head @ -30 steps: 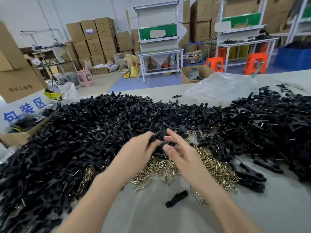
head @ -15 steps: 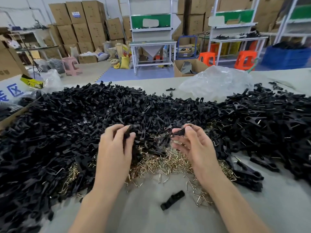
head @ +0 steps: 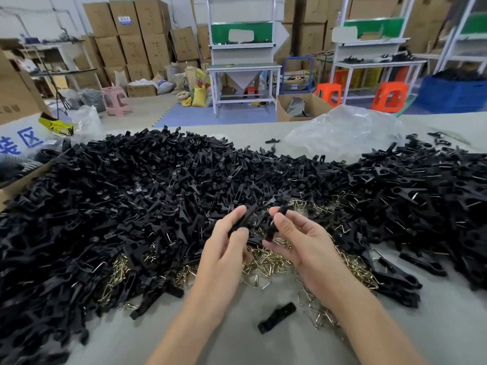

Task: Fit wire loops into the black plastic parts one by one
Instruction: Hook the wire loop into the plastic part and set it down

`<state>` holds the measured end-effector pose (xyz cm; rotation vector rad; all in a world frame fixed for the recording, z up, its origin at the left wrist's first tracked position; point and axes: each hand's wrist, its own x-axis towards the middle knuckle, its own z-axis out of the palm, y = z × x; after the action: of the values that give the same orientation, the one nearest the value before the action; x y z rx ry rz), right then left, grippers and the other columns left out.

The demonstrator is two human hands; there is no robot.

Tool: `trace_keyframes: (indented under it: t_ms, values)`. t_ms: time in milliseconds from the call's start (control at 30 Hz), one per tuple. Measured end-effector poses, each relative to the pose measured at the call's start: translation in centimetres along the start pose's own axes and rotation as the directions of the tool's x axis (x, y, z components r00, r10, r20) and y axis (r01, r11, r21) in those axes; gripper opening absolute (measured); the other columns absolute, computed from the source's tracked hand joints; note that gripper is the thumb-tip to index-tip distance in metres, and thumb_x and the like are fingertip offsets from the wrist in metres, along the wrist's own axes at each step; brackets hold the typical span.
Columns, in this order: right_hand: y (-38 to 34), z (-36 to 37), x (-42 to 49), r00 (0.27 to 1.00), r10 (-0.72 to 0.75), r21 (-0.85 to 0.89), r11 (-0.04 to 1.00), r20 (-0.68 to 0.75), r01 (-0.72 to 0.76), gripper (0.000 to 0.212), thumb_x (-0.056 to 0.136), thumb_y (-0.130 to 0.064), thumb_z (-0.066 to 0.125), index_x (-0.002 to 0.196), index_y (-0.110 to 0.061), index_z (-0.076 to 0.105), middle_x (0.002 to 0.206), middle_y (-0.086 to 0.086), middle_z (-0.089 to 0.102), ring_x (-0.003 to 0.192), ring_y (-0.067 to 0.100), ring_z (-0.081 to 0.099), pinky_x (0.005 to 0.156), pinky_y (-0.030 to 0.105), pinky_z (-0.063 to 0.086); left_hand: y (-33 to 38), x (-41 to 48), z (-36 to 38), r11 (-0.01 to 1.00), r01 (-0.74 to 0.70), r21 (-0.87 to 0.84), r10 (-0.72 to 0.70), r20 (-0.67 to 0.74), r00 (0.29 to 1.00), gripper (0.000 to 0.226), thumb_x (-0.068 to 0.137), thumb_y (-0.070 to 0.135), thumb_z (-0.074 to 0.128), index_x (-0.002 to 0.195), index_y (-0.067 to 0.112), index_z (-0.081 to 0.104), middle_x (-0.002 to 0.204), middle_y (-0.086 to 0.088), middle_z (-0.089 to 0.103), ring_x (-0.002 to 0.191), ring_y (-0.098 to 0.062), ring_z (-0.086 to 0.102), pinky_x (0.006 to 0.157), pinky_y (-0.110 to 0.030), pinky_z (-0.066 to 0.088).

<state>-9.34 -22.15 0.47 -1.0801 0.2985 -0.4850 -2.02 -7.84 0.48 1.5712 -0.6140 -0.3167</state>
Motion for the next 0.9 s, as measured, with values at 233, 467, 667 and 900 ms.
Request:
trace_keyframes:
  t_ms: [233, 467, 667, 900]
  values:
    - [-0.2, 0.4, -0.1, 0.998, -0.029, -0.015, 0.999, 0.057, 0.030, 0.027, 0.063, -0.041, 0.083, 0.085, -0.025, 0.081, 0.084, 0.004, 0.074, 0.069, 0.010, 0.070, 0.060, 0.024, 0.058, 0.4, -0.1, 1.2, 0.993, -0.025, -0.116, 0.028, 0.022, 0.999, 0.023, 0.102, 0.020, 0.052, 0.115, 0.032, 0.067, 0.087, 0.009, 0.074, 0.080, -0.003, 0.067, 0.070, -0.016, 0.053]
    - [0.3, -0.4, 0.0, 0.993, -0.023, 0.027, 0.999, 0.118, 0.020, 0.049, 0.057, -0.038, 0.098, 0.097, -0.017, 0.079, 0.101, 0.009, 0.077, 0.086, 0.020, 0.075, 0.078, 0.023, 0.059, 0.3, -0.2, 1.2, 0.989, -0.024, -0.143, 0.022, -0.020, 1.000, 0.016, 0.098, 0.015, 0.061, 0.105, 0.026, 0.071, 0.091, 0.004, 0.076, 0.079, -0.007, 0.070, 0.068, -0.016, 0.054]
    - [-0.1, 0.1, -0.4, 0.997, -0.036, -0.053, 0.998, 0.073, 0.040, 0.038, 0.069, -0.023, 0.086, 0.107, -0.024, 0.080, 0.105, 0.007, 0.077, 0.096, 0.018, 0.075, 0.081, 0.022, 0.059, 0.1, -0.1, 1.0, 0.992, -0.074, -0.099, 0.063, -0.108, 0.992, 0.011, 0.096, 0.026, 0.063, 0.097, 0.032, 0.073, 0.095, 0.012, 0.076, 0.083, -0.003, 0.068, 0.079, -0.025, 0.054]
    - [-0.4, 0.7, -0.7, 0.998, -0.053, -0.165, 0.985, 0.027, 0.057, 0.040, 0.071, -0.013, 0.079, 0.111, -0.015, 0.076, 0.104, 0.013, 0.077, 0.089, 0.017, 0.075, 0.076, 0.019, 0.059, -0.2, -0.1, 1.4, 0.986, -0.063, -0.154, 0.051, -0.082, 0.995, 0.009, 0.094, 0.020, 0.066, 0.095, 0.025, 0.073, 0.086, 0.005, 0.076, 0.075, -0.004, 0.066, 0.068, -0.017, 0.052]
